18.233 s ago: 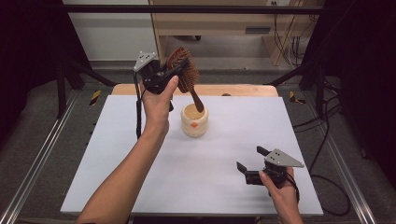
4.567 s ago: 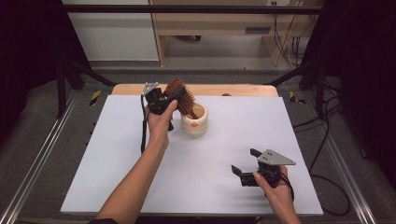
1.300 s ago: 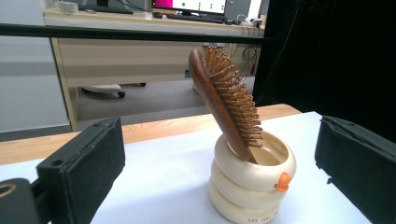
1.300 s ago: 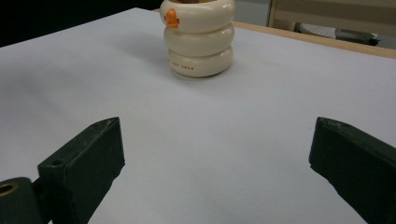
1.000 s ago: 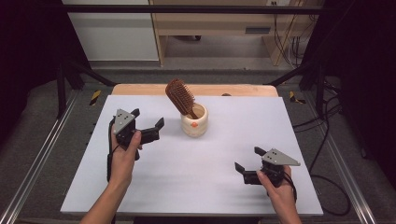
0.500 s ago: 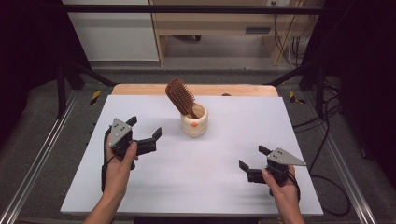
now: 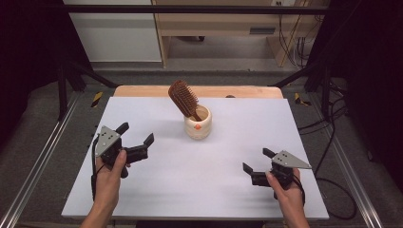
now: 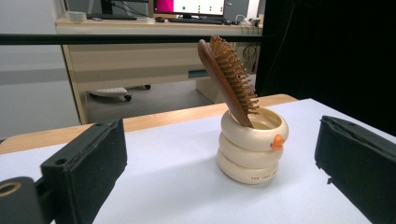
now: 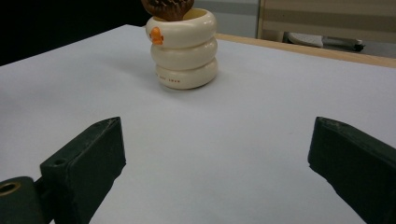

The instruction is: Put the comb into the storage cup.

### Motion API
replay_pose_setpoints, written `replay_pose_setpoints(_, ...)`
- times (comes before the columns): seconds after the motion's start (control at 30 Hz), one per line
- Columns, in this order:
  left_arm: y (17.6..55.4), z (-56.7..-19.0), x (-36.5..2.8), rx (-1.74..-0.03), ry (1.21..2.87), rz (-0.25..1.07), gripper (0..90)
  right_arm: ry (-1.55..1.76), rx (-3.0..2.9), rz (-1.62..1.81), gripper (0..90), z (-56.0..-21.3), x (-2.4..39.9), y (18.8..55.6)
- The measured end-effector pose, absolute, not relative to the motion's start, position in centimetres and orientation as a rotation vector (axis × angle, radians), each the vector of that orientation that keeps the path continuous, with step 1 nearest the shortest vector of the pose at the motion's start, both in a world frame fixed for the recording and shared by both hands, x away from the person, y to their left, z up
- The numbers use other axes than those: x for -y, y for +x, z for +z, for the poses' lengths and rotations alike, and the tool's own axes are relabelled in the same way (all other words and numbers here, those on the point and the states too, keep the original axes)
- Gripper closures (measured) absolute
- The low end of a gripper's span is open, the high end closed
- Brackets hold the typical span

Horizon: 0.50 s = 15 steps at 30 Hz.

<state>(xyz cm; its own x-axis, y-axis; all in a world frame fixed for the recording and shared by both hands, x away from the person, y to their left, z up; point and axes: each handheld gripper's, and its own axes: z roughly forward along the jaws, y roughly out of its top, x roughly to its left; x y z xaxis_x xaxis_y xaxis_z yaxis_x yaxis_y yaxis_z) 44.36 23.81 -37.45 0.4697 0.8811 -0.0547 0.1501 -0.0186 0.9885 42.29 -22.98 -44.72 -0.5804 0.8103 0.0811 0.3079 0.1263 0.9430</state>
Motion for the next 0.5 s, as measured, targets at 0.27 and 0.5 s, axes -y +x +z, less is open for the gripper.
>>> replay_pose_setpoints(0.27,43.6,-37.5,-25.2,-0.957,1.474,0.748,2.4,1.077,-1.95,1.458,4.3,-44.7,23.1,42.3)
replay_pose_setpoints(0.5,43.0,-38.2,-26.3,-0.961,1.46,0.739,2.4,1.076,-1.948,1.456,4.3,-44.7,23.1,42.3)
